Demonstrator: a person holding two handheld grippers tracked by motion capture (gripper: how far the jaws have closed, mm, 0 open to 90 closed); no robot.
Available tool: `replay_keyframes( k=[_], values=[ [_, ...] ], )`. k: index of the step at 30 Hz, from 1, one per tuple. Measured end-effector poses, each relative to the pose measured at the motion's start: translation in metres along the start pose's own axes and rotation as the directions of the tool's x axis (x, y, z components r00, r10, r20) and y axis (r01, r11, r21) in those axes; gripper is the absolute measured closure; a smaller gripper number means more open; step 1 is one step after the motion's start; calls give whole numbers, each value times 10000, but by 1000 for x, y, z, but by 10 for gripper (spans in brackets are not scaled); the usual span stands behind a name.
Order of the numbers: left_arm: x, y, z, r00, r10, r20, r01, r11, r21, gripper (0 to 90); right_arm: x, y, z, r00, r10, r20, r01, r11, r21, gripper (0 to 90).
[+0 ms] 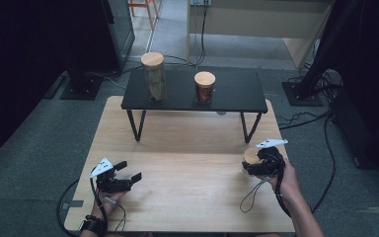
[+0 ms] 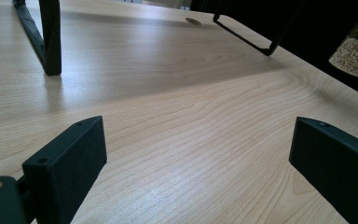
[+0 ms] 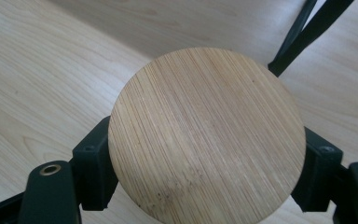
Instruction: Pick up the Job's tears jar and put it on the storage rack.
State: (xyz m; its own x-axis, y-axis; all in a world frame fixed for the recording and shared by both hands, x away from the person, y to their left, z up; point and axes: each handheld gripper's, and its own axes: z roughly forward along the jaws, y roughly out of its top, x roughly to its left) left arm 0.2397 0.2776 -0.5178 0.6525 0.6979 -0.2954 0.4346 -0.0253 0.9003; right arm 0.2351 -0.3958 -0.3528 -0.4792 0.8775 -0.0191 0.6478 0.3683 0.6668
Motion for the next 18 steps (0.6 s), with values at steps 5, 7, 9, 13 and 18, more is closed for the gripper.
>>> replay_keyframes(
  k=[5, 7, 9, 13, 18],
  values=[
    [0, 0, 0, 10000, 20, 18, -20, 10000, 11, 40, 1, 15, -7, 9998, -199, -55, 198, 9997, -120, 244],
    [0, 0, 0, 10000, 6, 18, -6, 10000, -7, 40, 1, 21, -10, 9997, -228, -53, 227, 9996, -161, 244],
    [0, 0, 0, 10000, 9, 23, -9, 10000, -6, 40, 1, 27, -12, 9996, -273, -62, 272, 9994, -206, 244],
    [1, 0, 0, 10000, 5, 42, -5, 10000, -22, 40, 2, 40, -17, 9991, -425, -70, 423, 9989, -202, 244],
    [1, 0, 0, 10000, 18, 32, -17, 10000, -28, 40, -1, 55, -22, 9987, -471, -209, 463, 9983, -350, 244]
  ],
)
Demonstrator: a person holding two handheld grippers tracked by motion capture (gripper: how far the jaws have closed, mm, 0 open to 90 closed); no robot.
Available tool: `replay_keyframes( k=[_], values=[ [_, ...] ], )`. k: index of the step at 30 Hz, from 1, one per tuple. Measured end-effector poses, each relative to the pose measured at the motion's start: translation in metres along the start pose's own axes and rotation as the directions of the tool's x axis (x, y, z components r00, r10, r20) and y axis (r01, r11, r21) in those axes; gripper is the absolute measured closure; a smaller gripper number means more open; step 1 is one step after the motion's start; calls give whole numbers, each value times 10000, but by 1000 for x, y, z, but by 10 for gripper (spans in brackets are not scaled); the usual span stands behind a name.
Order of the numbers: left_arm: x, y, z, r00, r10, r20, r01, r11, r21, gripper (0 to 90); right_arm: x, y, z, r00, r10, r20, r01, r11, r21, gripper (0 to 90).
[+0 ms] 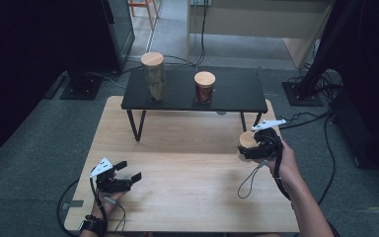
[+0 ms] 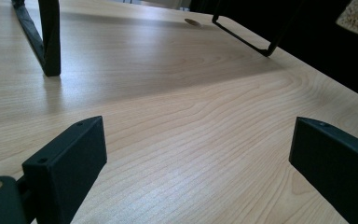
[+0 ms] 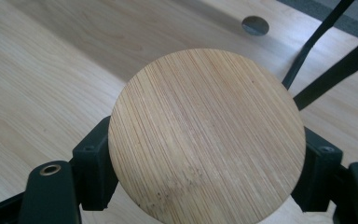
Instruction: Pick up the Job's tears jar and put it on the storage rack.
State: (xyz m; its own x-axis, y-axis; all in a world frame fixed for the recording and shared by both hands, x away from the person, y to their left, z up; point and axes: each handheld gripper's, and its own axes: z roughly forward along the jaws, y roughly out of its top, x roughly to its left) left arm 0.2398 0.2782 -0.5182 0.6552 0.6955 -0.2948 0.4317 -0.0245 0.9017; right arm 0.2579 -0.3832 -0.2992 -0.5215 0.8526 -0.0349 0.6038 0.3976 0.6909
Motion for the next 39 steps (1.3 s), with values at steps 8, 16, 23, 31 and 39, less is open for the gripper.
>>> replay_keyframes(
  k=[8, 16, 23, 31, 39],
  values=[
    [1, 0, 0, 10000, 17, 40, -17, 10000, -13, 40, -1, 21, -9, 9998, -207, 55, 208, 9998, -48, 244],
    [1, 0, 0, 10000, 10, 42, -10, 10000, -16, 40, -5, 34, -15, 9998, -178, 129, 178, 9998, -59, 244],
    [1, 0, 0, 10000, 11, 33, -11, 10000, -3, 40, -5, 49, -18, 9994, -276, 229, 278, 9995, -115, 244],
    [0, 2, 1, 10000, 84, 8, -84, 9999, 102, 40, -5, 67, -24, 9986, -434, 305, 441, 9988, -211, 245],
    [0, 2, 1, 10000, 51, 21, -52, 9999, 105, 40, -10, 85, -29, 9985, -420, 359, 428, 9989, -199, 245]
  ],
)
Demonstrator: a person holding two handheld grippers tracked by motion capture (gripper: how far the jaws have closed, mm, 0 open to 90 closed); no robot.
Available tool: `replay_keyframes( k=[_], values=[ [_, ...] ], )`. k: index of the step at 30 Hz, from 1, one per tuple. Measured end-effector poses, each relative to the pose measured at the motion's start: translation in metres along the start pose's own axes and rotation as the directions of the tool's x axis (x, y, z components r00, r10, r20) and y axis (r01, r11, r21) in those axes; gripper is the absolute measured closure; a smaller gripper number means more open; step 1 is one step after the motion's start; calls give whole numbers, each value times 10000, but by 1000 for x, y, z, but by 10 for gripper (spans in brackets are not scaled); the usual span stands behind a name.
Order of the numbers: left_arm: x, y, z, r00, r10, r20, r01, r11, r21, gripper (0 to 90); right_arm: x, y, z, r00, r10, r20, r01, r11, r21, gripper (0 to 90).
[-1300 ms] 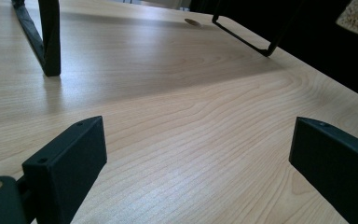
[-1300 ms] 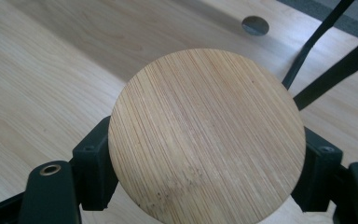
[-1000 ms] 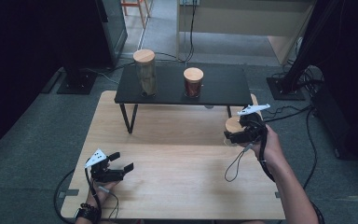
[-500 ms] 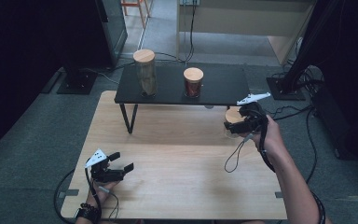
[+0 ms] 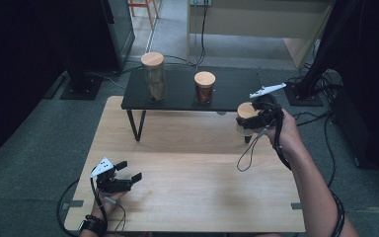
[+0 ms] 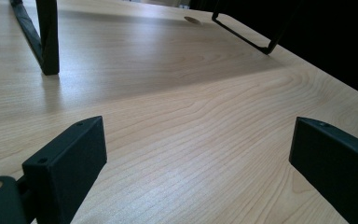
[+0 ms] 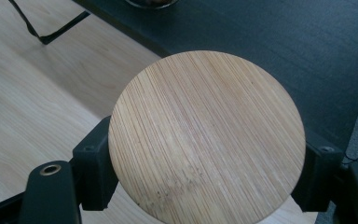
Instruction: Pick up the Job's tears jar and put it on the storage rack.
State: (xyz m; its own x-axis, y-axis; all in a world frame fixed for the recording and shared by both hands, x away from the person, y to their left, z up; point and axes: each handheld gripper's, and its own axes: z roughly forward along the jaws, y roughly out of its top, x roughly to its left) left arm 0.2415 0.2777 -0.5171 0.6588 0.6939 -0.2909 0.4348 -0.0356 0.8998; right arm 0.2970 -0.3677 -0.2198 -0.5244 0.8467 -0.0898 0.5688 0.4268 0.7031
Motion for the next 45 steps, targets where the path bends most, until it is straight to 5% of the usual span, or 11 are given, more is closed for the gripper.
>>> replay_keyframes(
  k=[25, 45],
  values=[
    [1, 0, 0, 10000, -52, 18, 52, 10000, -39, 40, -22, 42, 6, 9988, 392, 296, -392, 9992, -12, 245],
    [1, 1, 1, 10000, -71, 21, 71, 10000, 50, 40, -41, 70, 45, 9964, 814, 254, -819, 9965, 187, 245]
  ],
)
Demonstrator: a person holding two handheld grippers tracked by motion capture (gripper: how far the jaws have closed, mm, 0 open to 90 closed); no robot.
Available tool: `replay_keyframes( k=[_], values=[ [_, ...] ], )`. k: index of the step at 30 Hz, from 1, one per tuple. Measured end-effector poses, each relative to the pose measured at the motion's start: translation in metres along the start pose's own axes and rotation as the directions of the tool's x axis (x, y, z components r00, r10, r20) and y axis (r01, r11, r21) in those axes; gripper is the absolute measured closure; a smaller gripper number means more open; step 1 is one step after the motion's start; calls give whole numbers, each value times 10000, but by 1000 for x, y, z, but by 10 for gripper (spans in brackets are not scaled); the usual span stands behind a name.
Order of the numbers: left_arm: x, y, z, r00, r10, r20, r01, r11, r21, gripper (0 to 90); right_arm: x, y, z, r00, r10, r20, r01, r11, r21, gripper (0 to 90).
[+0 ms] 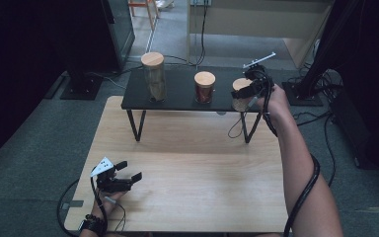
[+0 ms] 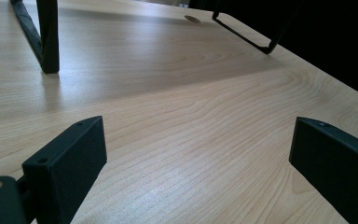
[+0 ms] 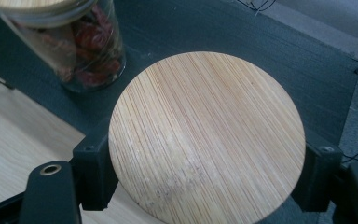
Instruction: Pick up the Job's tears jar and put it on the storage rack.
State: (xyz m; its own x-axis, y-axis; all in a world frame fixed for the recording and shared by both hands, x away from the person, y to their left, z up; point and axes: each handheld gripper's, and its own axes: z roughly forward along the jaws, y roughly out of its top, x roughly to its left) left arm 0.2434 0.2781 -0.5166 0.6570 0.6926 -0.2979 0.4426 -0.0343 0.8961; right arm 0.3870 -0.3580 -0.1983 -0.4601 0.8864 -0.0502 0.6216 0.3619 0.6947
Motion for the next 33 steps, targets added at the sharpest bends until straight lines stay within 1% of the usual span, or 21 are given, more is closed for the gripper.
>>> replay_keyframes(
  k=[2, 9, 15, 18, 21, 25, 29, 33],
  values=[
    [0, 0, 0, 10000, -9, 7, 9, 10000, -4, 40, -2, 1, 3, 9999, 112, -54, -113, 9999, -46, 245],
    [1, 0, 0, 10000, 24, 18, -24, 10000, -2, 40, -6, 4, 9, 9999, 113, -46, -114, 9998, -140, 245],
    [0, 0, 0, 10000, 20, 10, -20, 10000, 2, 40, -9, 0, 14, 9990, 441, 23, -439, 9984, -366, 246],
    [0, 0, 0, 10000, 25, -3, -25, 10000, 20, 40, -7, 0, 16, 9985, 540, 127, -533, 9974, -481, 246],
    [-1, 0, 0, 10000, 25, -26, -25, 10000, 17, 40, -6, 1, 18, 9983, 560, 155, -552, 9973, -491, 246],
    [-1, 0, 0, 10000, 6, -33, -6, 10000, 5, 40, -12, 2, 21, 9974, 718, 69, -713, 9961, -513, 246],
    [0, 0, 0, 10000, -26, -21, 26, 10000, 0, 40, -14, 3, 23, 9970, 774, 92, -768, 9957, -527, 245],
    [0, 0, 0, 10000, -12, -16, 12, 10000, 17, 40, -17, 6, 24, 9956, 933, 63, -929, 9947, -445, 244]
  ],
)
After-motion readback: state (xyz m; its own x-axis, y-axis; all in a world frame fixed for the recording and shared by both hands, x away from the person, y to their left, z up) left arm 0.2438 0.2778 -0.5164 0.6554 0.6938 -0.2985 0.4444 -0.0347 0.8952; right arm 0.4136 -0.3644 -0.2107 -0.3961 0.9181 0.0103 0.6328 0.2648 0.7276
